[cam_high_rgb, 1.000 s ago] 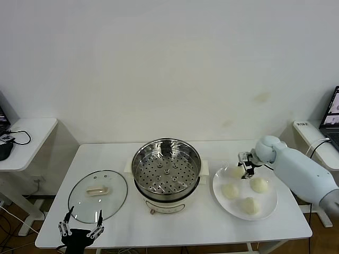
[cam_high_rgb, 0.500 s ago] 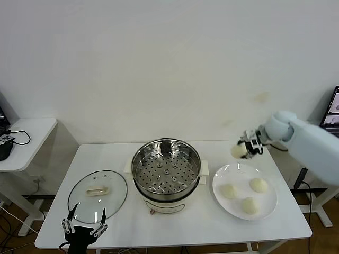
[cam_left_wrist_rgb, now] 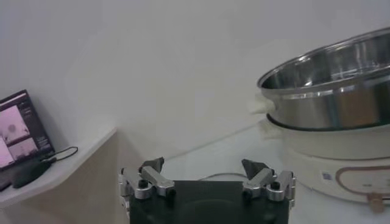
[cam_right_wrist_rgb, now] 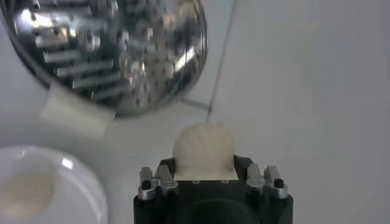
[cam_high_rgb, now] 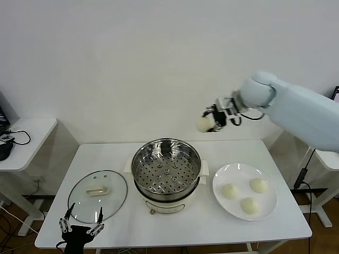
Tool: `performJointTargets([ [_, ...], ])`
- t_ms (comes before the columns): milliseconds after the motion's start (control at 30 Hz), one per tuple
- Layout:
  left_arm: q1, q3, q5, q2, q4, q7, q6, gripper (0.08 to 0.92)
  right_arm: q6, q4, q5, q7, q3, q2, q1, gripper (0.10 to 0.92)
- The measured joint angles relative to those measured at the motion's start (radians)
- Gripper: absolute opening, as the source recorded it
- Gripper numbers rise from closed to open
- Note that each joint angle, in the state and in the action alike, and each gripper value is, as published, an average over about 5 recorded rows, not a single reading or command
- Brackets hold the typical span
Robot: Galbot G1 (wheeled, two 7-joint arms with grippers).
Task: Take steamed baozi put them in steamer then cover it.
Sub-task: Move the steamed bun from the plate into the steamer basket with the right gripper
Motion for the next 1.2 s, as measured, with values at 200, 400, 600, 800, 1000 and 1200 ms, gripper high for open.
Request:
performJointTargets([
  [200,-0.007,-0.019,-0.012,0.010,0.004,0.002,0.002,0.823,0.060,-0.024,0.021,0.014,-0.086,0.117,0.028,0.599],
  [400,-0.007,-0.030,-0.014,0.009,0.006,0.003,0.004,0.823,0.143,-0.059,-0.022,0.028,-0.157,0.218,0.022,0.601],
  [600,0.000,-0.039,-0.014,-0.002,0.006,0.003,0.004,0.823,0.232,-0.103,-0.109,0.051,-0.203,0.300,-0.007,0.597],
  [800,0.007,-0.044,-0.008,-0.009,-0.005,0.002,0.003,0.823,0.319,-0.158,-0.211,0.075,-0.221,0.356,-0.046,0.602],
  [1000,0.012,-0.050,-0.008,-0.016,-0.012,0.002,0.003,0.823,0.392,-0.210,-0.299,0.099,-0.225,0.383,-0.082,0.602],
  [1200,0.013,-0.050,-0.006,-0.019,-0.016,0.002,0.003,0.823,0.450,-0.248,-0.357,0.122,-0.222,0.404,-0.111,0.616],
])
